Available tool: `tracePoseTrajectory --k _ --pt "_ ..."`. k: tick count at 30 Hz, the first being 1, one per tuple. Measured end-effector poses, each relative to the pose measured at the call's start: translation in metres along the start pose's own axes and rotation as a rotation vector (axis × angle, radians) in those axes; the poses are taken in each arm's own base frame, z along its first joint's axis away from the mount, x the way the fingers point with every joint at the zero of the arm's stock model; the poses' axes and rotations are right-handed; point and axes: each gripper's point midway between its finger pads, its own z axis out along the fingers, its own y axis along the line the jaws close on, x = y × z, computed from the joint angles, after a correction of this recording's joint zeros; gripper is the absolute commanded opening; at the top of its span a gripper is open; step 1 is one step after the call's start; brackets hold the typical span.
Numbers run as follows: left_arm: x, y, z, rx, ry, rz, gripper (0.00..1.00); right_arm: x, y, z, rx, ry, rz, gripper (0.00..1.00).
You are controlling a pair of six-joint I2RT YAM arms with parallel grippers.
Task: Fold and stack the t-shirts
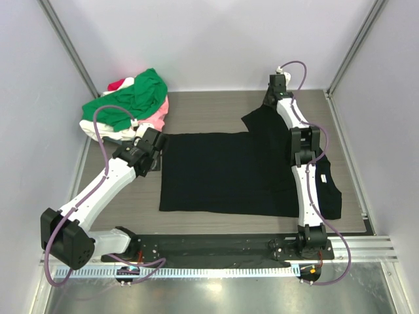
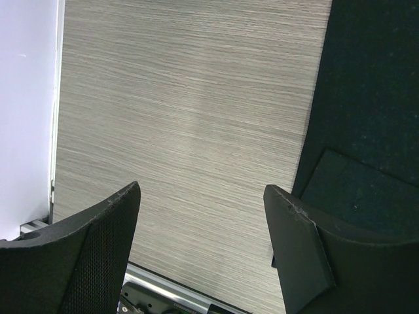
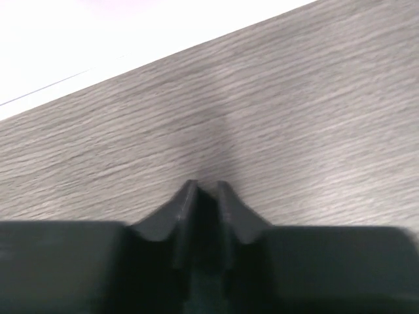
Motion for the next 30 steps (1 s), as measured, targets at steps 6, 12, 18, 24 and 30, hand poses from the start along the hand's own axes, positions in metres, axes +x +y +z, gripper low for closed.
tracePoseTrajectory --k 6,12,18,24,30 --pt "0.0 0.0 0.0 -0.001 0.0 0.001 0.77 0.001 0.001 0.0 -0.009 -0.007 0.005 0.01" --pt "0.001 -0.006 0.005 -0.001 0.026 0.018 0.78 0.009 -0.005 -0.029 -0.002 0.055 0.011 0.02" --pt "-0.043 -0.055 0.013 0.112 0.031 -0.041 0.77 -0.008 -0.009 -0.108 -0.021 0.062 0.057 0.01" --pt "-0.104 -0.109 0.07 0.199 0.069 -0.175 0.66 -0.039 -0.011 -0.212 -0.103 -0.052 0.14 0.01" --pt "-0.097 -0.108 0.154 0.188 0.232 -0.296 0.67 -0.037 -0.013 -0.235 -0.132 -0.069 0.16 0.61"
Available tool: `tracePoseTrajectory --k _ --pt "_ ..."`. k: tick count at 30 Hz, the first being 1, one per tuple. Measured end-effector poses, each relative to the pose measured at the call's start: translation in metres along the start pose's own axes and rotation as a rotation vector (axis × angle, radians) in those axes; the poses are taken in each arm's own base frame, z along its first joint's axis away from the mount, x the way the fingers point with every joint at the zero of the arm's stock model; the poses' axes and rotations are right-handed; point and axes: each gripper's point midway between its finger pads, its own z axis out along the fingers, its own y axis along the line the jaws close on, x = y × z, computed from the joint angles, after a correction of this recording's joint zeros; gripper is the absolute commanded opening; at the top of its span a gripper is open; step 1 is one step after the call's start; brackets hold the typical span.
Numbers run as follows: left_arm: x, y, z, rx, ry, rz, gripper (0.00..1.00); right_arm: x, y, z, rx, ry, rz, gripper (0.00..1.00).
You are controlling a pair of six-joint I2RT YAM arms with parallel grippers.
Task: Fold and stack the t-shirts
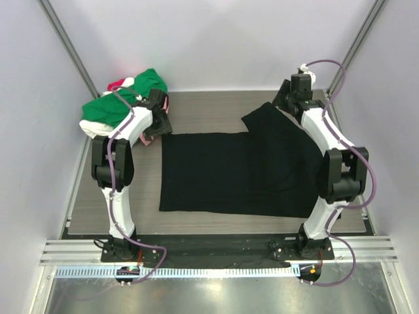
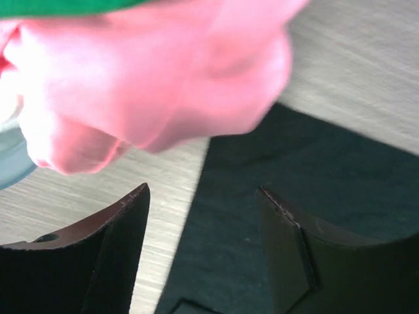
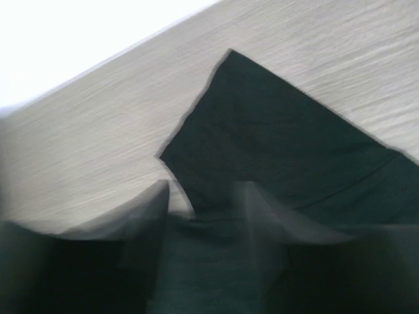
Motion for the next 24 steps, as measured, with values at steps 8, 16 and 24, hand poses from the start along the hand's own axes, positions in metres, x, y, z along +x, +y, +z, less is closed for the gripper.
tracePoseTrajectory --k 8,16,24 --pt "0.021 0.008 -0.049 0.078 0.057 0.026 0.73 0.01 -0.003 0.093 0.085 0.087 -0.061 0.75" --pt "0.047 0.05 -0.112 0.08 -0.025 0.096 0.73 0.002 -0.005 0.186 0.175 0.002 -0.212 0.81" --pt "0.056 0.057 -0.114 0.069 -0.03 0.114 0.72 0.061 -0.01 0.226 0.231 0.027 -0.342 0.81"
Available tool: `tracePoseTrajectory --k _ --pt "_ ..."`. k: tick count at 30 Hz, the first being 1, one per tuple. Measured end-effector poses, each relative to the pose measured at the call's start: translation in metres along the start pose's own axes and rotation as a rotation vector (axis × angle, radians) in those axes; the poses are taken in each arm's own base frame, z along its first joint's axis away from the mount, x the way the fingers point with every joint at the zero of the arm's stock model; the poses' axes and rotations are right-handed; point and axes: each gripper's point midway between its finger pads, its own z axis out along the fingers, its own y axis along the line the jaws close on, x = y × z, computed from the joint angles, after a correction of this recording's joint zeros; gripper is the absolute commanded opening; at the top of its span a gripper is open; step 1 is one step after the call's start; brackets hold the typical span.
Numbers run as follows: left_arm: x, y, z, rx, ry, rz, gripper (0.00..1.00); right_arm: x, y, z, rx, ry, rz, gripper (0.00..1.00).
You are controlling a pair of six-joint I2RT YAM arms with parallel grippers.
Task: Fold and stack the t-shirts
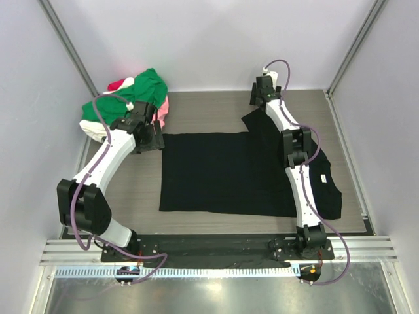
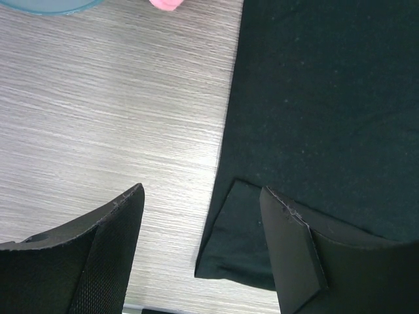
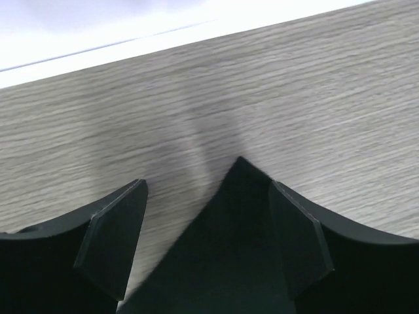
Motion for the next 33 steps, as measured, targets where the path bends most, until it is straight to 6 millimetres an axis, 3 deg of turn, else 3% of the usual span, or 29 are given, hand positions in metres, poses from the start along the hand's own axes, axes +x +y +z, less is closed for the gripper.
tracePoseTrajectory --k 4,9,12,19,20,24,33 --pt "0.0 -0.001 0.0 0.002 0.0 0.002 0.72 -0.001 0.004 0.0 0.004 -0.015 -0.017 0.71" --pt "0.0 0.0 0.0 0.001 0.0 0.003 0.72 0.0 0.001 0.004 0.015 -0.03 -0.012 0.49" --pt "0.0 0.0 0.0 0.001 0.0 0.003 0.72 0.0 -0.001 0.004 0.018 -0.039 0.002 0.43" --pt "0.0 0.0 0.0 0.001 0.0 0.003 0.71 0.0 -0.023 0.006 0.04 -0.019 0.041 0.27" --pt "0.0 0.0 0.0 0.001 0.0 0.003 0.71 0.0 -0.026 0.006 0.041 -0.016 0.046 0.19" --pt "0.0 0.0 0.0 0.0 0.0 0.003 0.71 0.001 -0.037 0.006 0.044 0.009 0.066 0.03" --pt "0.0 0.0 0.0 -0.001 0.0 0.002 0.65 0.003 -0.038 -0.001 0.012 0.039 0.093 0.01"
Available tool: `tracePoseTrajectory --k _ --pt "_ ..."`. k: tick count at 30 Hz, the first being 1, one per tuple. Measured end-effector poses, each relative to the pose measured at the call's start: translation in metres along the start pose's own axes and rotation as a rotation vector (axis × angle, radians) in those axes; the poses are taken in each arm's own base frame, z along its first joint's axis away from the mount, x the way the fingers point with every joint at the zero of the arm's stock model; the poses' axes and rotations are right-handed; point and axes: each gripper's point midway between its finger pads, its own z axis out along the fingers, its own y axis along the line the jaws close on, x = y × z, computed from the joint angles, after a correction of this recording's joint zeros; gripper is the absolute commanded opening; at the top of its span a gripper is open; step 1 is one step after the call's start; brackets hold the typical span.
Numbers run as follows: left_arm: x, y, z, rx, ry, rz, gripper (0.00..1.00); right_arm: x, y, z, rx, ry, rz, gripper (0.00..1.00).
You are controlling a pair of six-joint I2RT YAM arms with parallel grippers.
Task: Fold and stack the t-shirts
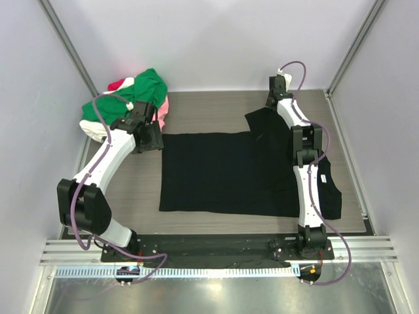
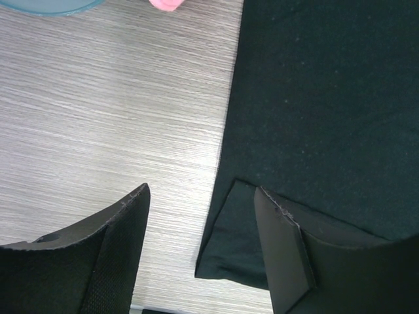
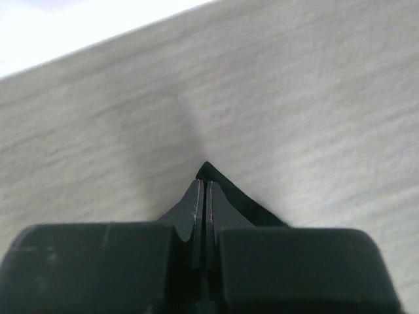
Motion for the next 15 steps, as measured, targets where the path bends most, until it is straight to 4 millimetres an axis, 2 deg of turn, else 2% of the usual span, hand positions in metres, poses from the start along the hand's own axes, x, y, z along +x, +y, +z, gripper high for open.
tracePoseTrajectory --k 4,7,11,15 --pt "-0.004 -0.003 0.005 0.005 -0.008 -0.006 0.64 0.011 0.002 -0.018 -0.026 0.056 0.029 0.01" --pt "-0.011 -0.014 0.018 0.015 0.012 -0.026 0.64 0.026 0.007 -0.044 -0.052 0.098 0.067 0.01" --pt "-0.031 -0.037 0.058 0.013 0.04 -0.069 0.63 0.051 0.02 -0.108 -0.142 0.112 0.149 0.01" --pt "-0.047 -0.057 0.11 -0.013 0.065 -0.101 0.64 0.057 0.038 -0.156 -0.266 0.06 0.216 0.01"
